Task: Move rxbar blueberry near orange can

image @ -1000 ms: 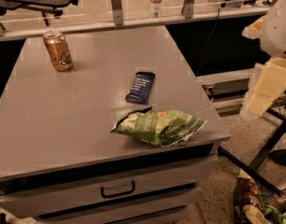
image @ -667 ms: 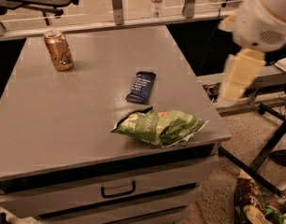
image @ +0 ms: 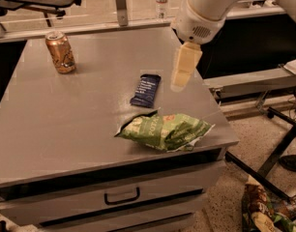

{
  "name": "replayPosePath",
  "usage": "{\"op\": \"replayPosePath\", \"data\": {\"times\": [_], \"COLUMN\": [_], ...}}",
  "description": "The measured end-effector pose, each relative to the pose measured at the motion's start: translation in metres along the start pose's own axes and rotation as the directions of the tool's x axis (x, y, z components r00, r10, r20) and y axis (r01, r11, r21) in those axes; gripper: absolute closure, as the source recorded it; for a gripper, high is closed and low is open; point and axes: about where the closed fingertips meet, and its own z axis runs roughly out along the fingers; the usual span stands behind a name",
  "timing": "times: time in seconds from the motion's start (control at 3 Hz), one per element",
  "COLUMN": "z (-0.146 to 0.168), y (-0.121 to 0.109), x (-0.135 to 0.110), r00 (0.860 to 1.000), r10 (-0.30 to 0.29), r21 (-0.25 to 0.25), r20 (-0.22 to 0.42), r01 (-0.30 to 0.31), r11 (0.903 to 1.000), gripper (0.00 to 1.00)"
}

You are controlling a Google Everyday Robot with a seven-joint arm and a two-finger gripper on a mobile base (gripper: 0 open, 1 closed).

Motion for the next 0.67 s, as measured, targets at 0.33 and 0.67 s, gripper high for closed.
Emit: {"op": "replayPosePath", "data": {"times": [0.33, 0.67], "z": [0.024, 0.041], "y": [-0.022, -0.039], "x": [-0.018, -0.028], "r00": [1.000, 0.996], "r10": [0.022, 0.073], "r21": [-0.019, -0.017], "r20": [0.017, 0.051], "r01": [-0.021, -0.072], "r11": [0.9996, 0.9973], "gripper": [0.00, 0.00]}}
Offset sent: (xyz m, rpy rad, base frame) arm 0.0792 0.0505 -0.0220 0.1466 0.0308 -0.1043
